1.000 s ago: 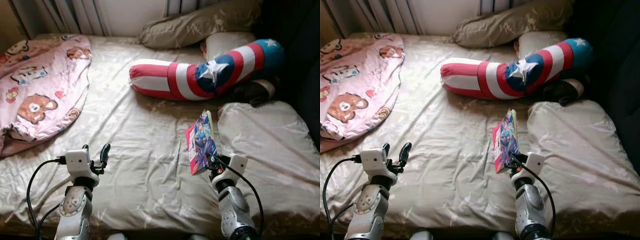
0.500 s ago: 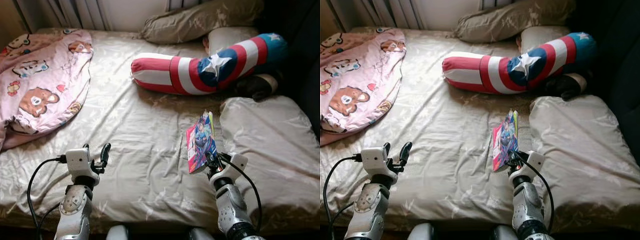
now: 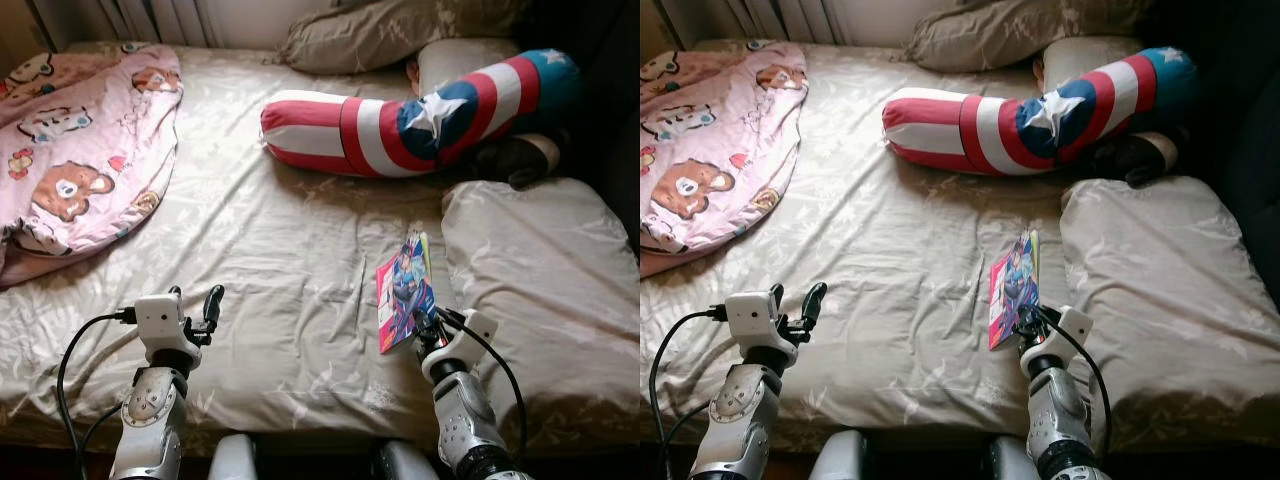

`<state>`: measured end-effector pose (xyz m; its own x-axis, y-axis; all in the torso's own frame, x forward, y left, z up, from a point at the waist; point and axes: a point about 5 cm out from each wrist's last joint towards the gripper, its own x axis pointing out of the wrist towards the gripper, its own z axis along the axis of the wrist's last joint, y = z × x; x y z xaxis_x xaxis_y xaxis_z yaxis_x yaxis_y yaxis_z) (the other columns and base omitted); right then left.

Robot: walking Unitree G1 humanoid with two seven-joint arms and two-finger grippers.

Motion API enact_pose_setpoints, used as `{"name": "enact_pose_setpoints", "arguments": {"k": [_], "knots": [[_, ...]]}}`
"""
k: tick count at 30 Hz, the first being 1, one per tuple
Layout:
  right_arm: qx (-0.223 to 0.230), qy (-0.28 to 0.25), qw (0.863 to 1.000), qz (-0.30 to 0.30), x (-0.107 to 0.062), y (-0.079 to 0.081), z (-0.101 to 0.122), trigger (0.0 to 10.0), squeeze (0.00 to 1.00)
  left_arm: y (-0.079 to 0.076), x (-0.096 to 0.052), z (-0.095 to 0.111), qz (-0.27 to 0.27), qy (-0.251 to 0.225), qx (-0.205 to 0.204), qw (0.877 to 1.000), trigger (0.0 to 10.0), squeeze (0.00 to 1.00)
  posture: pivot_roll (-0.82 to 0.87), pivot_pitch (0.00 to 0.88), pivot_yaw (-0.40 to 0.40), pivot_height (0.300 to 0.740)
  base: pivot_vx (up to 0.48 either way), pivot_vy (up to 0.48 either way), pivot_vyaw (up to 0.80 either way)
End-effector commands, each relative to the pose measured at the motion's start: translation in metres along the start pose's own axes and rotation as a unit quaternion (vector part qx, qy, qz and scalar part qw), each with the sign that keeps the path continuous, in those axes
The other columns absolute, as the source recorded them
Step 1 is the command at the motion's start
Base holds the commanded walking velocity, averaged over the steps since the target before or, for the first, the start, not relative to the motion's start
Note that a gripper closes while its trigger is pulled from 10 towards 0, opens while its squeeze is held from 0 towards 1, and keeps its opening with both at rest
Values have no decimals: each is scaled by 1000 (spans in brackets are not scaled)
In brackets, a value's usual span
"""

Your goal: Clean up the room

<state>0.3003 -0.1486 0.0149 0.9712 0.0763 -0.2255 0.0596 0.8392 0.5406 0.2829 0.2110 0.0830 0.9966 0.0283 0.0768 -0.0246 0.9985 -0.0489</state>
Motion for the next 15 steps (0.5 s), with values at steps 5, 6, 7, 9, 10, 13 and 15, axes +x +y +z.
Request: {"name": "enact_pose_setpoints", "arguments": {"k": [5,6,7,9,10,13,15], "knots": [[-3,25,999,25,7,5,4,10000,0,-2,-2,1,-7,1,12,1000,10000,0,142,179,-38,651,0,0,0],[-3,26,999,23,8,4,5,10000,0,-2,-2,1,-8,1,12,1000,10000,0,142,180,-37,651,0,0,0],[-1,30,999,15,10,2,8,10000,0,-2,-2,2,-8,1,13,1000,10000,0,144,185,-34,651,0,0,0],[7,34,999,10,11,0,10,10000,0,-3,-1,2,-9,1,13,1000,10000,0,143,191,-32,651,0,0,0],[12,37,999,8,12,-1,11,10000,0,-3,-1,3,-10,1,14,1000,10000,0,144,197,-27,651,0,0,0],[27,46,999,7,15,-1,14,10000,0,-3,-1,4,-14,0,17,1000,10000,0,157,207,-18,651,0,0,0],[17,52,998,4,16,-2,16,10000,0,-2,-1,5,-15,0,20,1000,10000,0,169,211,-12,651,0,0,0]]}}
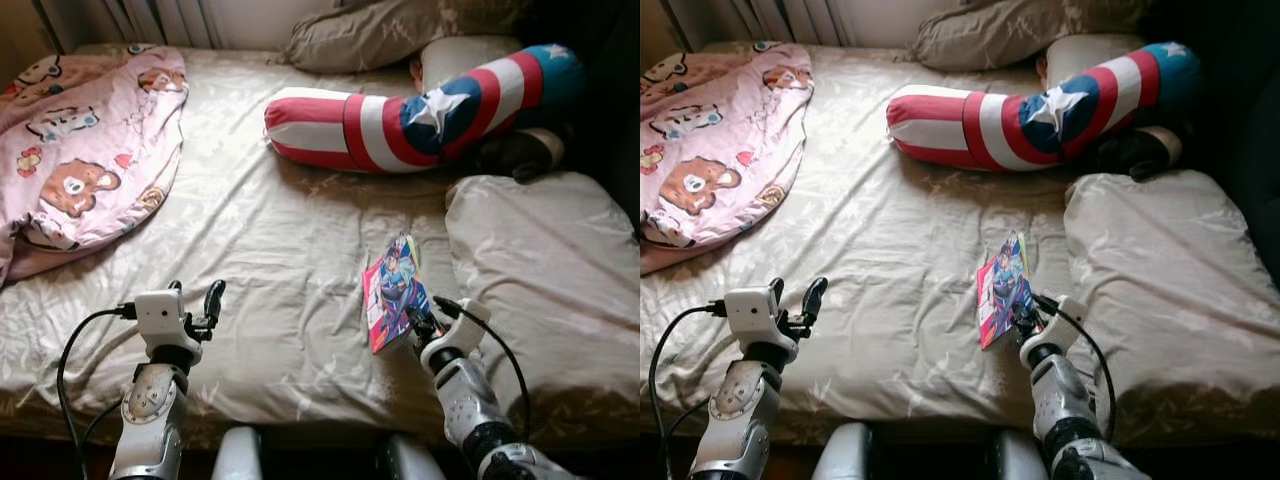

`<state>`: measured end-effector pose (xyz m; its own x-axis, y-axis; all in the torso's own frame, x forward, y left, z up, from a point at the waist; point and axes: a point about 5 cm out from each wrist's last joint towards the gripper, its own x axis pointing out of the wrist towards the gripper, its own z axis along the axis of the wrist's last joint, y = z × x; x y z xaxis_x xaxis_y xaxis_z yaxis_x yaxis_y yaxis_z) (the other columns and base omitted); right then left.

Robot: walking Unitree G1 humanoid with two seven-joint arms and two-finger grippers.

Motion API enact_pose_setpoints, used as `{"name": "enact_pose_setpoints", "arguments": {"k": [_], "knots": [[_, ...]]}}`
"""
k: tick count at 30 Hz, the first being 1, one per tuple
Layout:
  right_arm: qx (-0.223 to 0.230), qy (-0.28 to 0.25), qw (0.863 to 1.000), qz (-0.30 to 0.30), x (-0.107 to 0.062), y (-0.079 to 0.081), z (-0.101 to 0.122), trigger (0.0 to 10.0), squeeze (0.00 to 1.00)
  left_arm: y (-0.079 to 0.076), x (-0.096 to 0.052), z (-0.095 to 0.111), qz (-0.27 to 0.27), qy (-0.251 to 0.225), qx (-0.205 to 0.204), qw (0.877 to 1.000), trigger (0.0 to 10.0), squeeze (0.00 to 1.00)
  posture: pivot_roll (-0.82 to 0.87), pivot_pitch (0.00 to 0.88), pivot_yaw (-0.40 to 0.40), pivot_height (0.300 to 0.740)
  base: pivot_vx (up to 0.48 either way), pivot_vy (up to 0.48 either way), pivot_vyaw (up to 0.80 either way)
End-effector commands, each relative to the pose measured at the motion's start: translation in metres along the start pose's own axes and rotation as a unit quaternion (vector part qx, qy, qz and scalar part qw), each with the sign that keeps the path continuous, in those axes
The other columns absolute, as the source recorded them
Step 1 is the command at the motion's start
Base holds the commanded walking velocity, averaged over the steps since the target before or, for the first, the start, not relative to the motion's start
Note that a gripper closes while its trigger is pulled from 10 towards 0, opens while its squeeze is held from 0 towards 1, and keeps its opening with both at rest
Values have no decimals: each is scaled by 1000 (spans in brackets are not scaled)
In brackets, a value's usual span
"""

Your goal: Clean up the room

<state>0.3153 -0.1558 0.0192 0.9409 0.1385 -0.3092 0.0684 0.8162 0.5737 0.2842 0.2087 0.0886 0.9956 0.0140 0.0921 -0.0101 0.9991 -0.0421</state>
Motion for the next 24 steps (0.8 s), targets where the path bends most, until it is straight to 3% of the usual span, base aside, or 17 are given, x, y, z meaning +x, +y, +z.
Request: {"name": "enact_pose_setpoints", "arguments": {"k": [1,8,16,24], "knots": [[-9,0,1000,-6,2,-1,6,10000,0,1,-3,1,-8,6,18,1000,10000,0,178,216,-6,651,0,0,0],[9,-40,999,-32,3,-6,19,10000,0,2,-2,5,-15,6,26,1000,10000,0,181,226,18,651,0,0,0],[-12,-36,999,-25,0,-8,14,10000,0,3,-2,5,-16,8,28,999,10000,0,182,228,28,627,0,0,0],[4,-35,999,-24,0,-9,13,10000,0,4,-3,6,-20,12,32,999,10000,0,197,218,41,627,0,0,0]]}}
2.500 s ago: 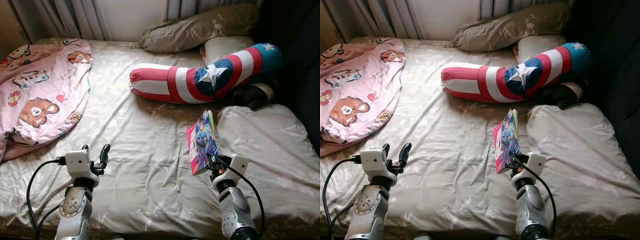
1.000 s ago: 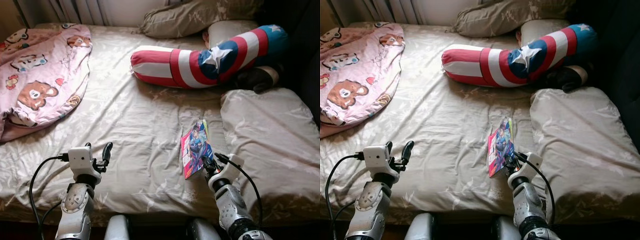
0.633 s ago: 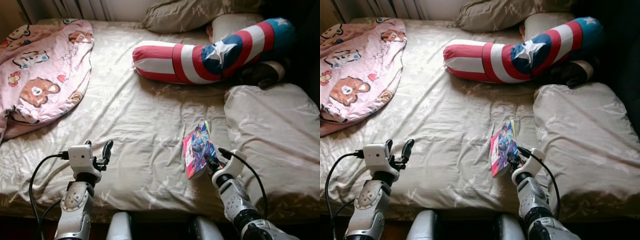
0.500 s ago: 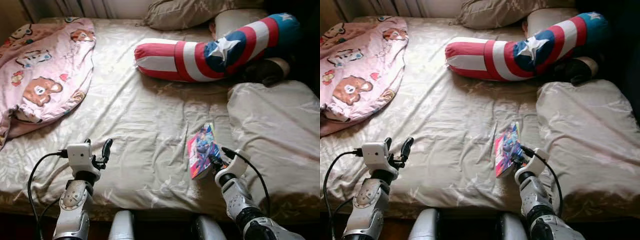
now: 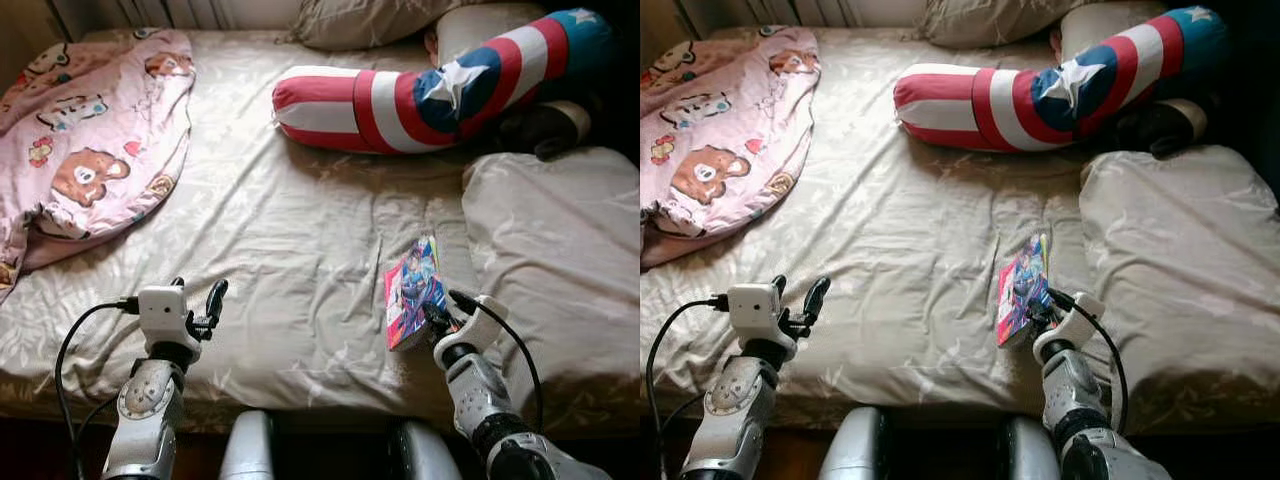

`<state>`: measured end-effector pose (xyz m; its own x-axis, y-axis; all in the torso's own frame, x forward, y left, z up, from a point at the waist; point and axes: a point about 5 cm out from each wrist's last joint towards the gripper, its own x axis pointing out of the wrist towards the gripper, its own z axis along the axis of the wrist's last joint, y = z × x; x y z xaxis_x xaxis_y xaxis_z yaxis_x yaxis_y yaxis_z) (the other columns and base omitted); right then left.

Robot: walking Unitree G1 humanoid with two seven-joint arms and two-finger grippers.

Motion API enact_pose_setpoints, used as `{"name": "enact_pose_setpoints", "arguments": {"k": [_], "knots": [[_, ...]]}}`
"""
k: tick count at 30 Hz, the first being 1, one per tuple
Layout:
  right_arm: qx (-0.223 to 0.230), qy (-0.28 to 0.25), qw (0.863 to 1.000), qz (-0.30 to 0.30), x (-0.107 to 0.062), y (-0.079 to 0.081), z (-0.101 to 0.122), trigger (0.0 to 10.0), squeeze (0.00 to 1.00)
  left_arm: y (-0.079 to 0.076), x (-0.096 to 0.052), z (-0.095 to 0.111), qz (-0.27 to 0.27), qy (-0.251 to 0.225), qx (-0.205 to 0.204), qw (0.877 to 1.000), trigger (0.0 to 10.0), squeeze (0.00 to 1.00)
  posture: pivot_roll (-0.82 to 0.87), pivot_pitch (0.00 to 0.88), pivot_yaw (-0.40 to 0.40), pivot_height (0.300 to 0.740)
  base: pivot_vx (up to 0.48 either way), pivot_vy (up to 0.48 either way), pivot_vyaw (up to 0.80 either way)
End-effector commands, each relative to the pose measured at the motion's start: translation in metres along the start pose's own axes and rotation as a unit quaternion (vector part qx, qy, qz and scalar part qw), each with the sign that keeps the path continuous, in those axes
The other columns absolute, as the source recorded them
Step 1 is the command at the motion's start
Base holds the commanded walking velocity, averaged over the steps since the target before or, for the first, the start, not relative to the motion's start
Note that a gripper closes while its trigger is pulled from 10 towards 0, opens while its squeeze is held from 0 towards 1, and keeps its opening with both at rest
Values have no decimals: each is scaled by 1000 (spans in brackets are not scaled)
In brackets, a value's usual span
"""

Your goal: Clean up the room

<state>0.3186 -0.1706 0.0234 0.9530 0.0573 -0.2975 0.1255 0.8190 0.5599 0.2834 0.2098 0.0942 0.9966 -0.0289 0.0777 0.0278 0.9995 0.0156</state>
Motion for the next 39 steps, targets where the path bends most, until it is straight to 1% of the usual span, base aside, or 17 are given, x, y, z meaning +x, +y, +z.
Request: {"name": "enact_pose_setpoints", "arguments": {"k": [1,5,6,11,14,19,21,22,25,26,27,28,31,34,37,39], "knots": [[6,-6,1000,6,0,1,1,10000,0,3,-4,0,0,5,5,1000,10000,0,200,216,46,627,0,0,0],[12,-5,1000,14,2,4,3,10000,0,4,-4,1,-2,5,8,1000,10000,0,206,210,50,627,0,0,0],[21,-5,999,27,3,6,4,10000,0,4,-5,1,-2,5,9,1000,10000,0,214,207,53,627,0,0,0],[45,-7,998,51,6,12,8,10000,0,7,-9,3,-2,7,14,1000,10000,0,231,209,63,627,0,0,0],[45,-8,997,57,8,15,11,10000,0,10,-12,4,-2,9,17,1000,10000,0,239,214,72,627,0,0,0],[62,-19,995,70,10,18,19,10000,0,12,-16,5,-3,14,21,1000,10000,0,248,228,84,627,0,0,0],[57,-24,996,60,10,15,23,10000,0,13,-16,5,-3,15,24,1000,10000,0,248,231,86,627,0,0,0],[53,-20,997,45,9,10,23,10000,0,13,-16,5,-3,17,24,1000,10000,0,251,235,90,627,0,0,0],[44,-8,998,31,8,5,21,10000,0,13,-17,6,-3,19,25,999,10000,0,254,238,92,627,0,0,0],[25,8,999,29,7,3,18,10000,0,13,-17,6,-4,21,26,999,10000,0,255,242,93,627,0,0,0],[21,17,999,31,7,2,16,10000,0,14,-18,6,-5,21,26,999,10000,0,256,244,94,627,0,0,0],[20,23,999,33,6,2,15,10000,0,14,-18,6,-5,22,26,999,10000,0,256,244,94,627,0,0,0],[33,17,998,44,7,3,18,10000,0,16,-20,6,-4,24,27,999,10000,0,260,249,96,627,0,0,0],[28,9,999,15,6,-5,22,10000,0,17,-21,6,-3,26,28,999,10000,0,261,252,95,627,0,0,0],[-1,26,999,-46,2,-20,21,10000,0,17,-22,7,-3,26,27,999,10000,0,257,257,95,627,0,0,0],[-4,26,998,-61,-1,-27,22,10000,0,16,-22,6,-5,27,26,999,10000,0,252,260,96,627,0,0,0]]}}
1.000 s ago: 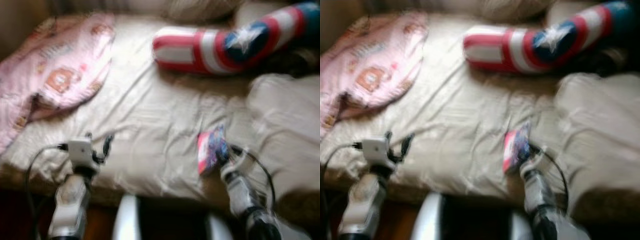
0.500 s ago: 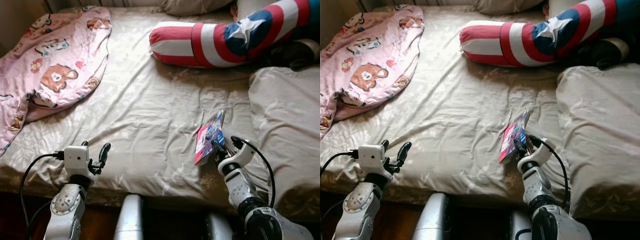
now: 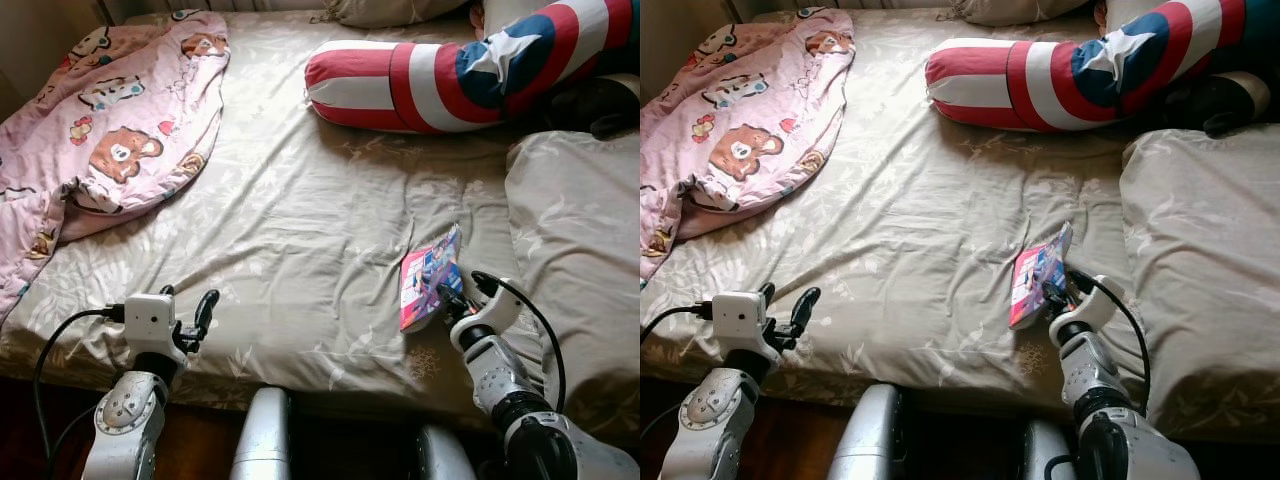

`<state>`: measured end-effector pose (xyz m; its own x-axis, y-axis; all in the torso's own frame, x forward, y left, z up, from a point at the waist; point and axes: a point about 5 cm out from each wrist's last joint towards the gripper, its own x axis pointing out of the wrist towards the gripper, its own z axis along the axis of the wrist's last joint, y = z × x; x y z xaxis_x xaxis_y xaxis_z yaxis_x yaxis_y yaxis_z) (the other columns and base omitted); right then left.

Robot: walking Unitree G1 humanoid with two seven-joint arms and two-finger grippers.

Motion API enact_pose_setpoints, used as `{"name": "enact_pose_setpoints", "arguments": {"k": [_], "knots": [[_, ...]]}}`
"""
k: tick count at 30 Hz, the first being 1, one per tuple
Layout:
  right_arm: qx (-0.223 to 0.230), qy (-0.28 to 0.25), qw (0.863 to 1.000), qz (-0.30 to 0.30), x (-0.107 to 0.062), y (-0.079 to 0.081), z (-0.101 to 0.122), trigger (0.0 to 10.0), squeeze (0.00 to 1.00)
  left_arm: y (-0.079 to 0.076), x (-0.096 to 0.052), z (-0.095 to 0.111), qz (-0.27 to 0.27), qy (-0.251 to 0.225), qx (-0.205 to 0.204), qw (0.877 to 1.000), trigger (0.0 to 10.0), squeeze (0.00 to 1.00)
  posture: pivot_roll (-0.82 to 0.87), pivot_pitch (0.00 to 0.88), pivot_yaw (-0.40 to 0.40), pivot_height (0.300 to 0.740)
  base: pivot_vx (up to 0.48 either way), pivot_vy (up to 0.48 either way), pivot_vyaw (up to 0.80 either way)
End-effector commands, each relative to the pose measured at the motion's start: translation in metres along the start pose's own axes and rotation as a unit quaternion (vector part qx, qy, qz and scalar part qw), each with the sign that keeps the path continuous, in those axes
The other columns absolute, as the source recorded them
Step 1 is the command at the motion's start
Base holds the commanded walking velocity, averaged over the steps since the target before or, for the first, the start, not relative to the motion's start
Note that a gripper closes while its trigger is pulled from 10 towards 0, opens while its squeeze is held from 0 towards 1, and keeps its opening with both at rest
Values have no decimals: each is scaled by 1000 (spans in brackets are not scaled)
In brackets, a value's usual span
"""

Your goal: Clean up the room

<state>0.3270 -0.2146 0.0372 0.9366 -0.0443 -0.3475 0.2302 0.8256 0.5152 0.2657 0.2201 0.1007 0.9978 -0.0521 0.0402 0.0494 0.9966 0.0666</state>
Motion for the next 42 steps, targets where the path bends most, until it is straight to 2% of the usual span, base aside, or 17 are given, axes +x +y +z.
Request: {"name": "enact_pose_setpoints", "arguments": {"k": [1,5,30,31,39,42], "knots": [[-14,36,999,-13,-3,-3,-16,10000,0,5,-5,-2,6,10,1,1000,10000,0,250,261,95,627,0,0,0],[-22,50,998,-33,-6,-12,-18,10000,0,3,-4,-3,3,13,-2,1000,10000,0,246,262,93,627,0,0,0],[-23,75,994,-70,-15,-28,-34,10000,0,-1,-2,-5,0,18,-7,1000,10000,0,241,265,95,627,0,0,0],[-22,76,994,-74,-17,-29,-36,10000,31,-1,-2,-5,0,18,-7,1000,10000,0,242,268,95,627,0,0,0],[-3,87,992,-95,-22,-35,-46,10000,12,0,-4,-5,0,20,-6,1000,10000,0,244,268,94,627,0,0,0],[35,84,990,-112,-25,-37,-53,10000,0,0,-4,-6,1,21,-4,1000,10000,0,242,263,92,627,0,0,0]]}}
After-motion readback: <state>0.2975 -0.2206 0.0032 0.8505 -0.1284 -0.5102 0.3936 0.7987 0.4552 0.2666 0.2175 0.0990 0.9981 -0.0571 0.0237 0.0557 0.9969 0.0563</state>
